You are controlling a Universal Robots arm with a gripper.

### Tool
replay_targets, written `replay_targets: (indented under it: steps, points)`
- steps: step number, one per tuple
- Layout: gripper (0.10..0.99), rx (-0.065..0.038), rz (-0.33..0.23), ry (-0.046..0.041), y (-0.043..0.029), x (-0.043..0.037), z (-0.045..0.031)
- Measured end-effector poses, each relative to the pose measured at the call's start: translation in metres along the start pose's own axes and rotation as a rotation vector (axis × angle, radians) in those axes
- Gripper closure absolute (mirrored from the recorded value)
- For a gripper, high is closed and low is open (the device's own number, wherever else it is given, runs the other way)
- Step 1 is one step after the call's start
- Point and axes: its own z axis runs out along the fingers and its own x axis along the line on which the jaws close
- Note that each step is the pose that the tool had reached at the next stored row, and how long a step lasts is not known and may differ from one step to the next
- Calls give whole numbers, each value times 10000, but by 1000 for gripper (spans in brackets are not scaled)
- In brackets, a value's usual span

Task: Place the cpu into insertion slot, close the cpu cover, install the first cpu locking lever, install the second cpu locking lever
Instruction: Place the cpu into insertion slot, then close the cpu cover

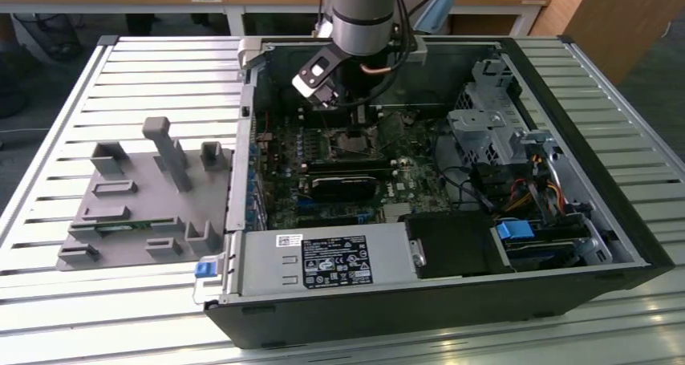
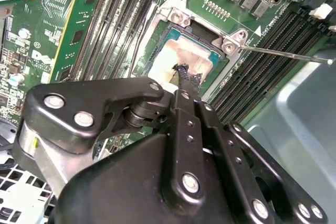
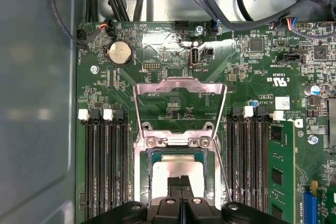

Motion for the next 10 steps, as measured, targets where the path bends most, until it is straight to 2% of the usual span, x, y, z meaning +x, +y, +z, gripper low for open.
replay_targets:
  steps: [10]
  points:
    - [980,16,1,5,1,0,-33]
